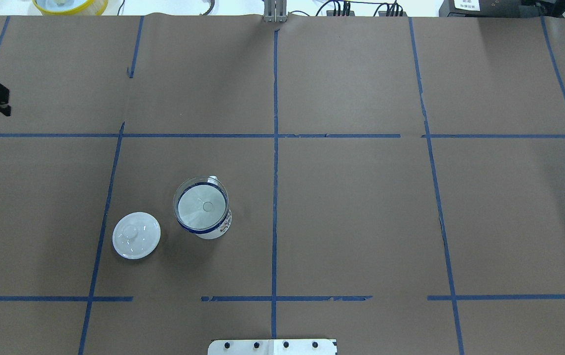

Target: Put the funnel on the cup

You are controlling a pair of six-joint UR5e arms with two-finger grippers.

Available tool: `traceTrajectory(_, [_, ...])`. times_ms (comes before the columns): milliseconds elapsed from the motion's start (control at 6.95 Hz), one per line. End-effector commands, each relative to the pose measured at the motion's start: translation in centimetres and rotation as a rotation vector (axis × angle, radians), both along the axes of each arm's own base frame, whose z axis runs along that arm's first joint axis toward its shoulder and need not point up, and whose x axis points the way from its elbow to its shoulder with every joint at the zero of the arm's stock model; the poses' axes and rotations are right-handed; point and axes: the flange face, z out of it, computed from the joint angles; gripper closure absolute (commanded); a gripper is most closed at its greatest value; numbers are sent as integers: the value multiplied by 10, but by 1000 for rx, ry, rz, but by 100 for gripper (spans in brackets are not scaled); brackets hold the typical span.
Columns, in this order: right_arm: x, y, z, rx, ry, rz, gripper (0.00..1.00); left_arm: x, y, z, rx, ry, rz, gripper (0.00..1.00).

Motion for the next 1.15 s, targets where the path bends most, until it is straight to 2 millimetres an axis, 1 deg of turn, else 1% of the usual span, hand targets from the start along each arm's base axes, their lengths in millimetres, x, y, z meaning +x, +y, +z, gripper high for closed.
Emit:
traceTrajectory(0, [0, 0, 0, 0, 0, 0, 0, -124, 46, 119, 95, -23, 152, 0])
traceTrajectory(144, [0, 0, 1, -1, 0, 0, 0, -154, 59, 154, 81, 12, 152, 0])
traceTrajectory(288, [0, 0, 1, -1, 0, 0, 0, -155, 59, 162, 64, 34, 147, 0])
traceTrajectory(576, [0, 0, 1, -1, 0, 0, 0, -158, 57, 159, 68, 35, 138, 0])
traceTrajectory(719, [0, 0, 1, -1, 0, 0, 0, -160, 54, 148, 88, 33, 126, 0])
traceTrajectory(1007, [0, 0, 1, -1, 0, 0, 0, -160, 53, 146, 92, 30, 125, 0])
